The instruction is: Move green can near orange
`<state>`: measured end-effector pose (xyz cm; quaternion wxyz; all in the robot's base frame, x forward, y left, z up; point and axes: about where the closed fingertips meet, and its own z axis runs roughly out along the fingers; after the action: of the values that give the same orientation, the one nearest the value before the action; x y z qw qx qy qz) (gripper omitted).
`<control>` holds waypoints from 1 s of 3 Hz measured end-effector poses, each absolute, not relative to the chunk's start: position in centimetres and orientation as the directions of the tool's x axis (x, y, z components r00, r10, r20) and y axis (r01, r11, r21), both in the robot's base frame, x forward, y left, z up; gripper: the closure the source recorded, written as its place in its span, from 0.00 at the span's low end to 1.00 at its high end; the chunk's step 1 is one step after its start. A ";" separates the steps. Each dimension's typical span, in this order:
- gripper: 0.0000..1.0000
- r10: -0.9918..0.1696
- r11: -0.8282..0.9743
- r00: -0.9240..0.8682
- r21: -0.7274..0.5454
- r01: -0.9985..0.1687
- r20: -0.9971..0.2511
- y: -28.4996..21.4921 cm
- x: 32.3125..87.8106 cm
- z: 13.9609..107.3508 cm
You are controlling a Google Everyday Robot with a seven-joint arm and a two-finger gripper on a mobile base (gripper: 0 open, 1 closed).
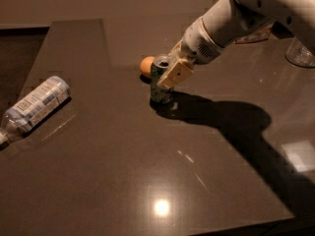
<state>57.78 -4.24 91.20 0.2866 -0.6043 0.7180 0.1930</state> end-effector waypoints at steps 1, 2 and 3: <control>0.81 -0.762 0.253 -0.148 -0.079 -0.964 -0.630 -5.5 59.9 90.4; 0.58 -0.770 0.274 -0.167 -0.083 -0.958 -0.616 -6.3 60.6 89.9; 0.35 -0.770 0.275 -0.168 -0.083 -0.958 -0.615 -6.3 60.6 90.0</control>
Offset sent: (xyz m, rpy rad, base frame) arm 0.0380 -0.0336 -0.0161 -0.0615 -0.0084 -0.1217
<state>60.65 -6.31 89.96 0.2842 -0.5791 0.7461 0.1648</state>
